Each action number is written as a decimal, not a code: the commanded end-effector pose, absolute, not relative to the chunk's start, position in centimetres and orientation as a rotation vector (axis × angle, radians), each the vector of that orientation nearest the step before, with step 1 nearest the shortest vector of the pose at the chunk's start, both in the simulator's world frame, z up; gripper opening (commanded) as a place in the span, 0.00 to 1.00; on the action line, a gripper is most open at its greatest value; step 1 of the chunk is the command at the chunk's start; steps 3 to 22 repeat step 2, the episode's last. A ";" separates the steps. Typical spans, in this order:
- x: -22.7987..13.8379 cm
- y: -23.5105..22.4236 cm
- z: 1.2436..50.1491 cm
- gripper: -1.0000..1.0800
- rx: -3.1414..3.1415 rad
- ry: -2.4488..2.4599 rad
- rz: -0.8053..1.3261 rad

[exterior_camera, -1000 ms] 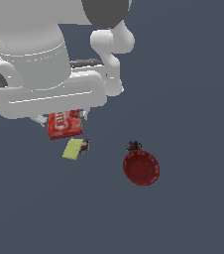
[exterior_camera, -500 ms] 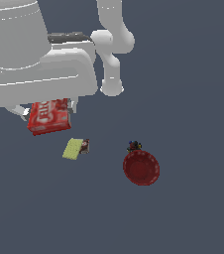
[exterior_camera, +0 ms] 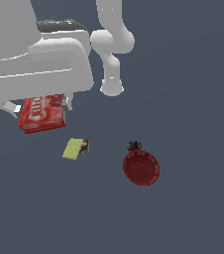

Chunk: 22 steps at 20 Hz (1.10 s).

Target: Pick up a designated object from a clutter of objects.

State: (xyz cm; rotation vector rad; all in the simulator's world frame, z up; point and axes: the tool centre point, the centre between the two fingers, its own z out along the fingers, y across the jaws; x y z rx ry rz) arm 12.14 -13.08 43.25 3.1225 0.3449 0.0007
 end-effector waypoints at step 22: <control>12.2 -13.1 43.3 0.00 3.122 0.345 0.000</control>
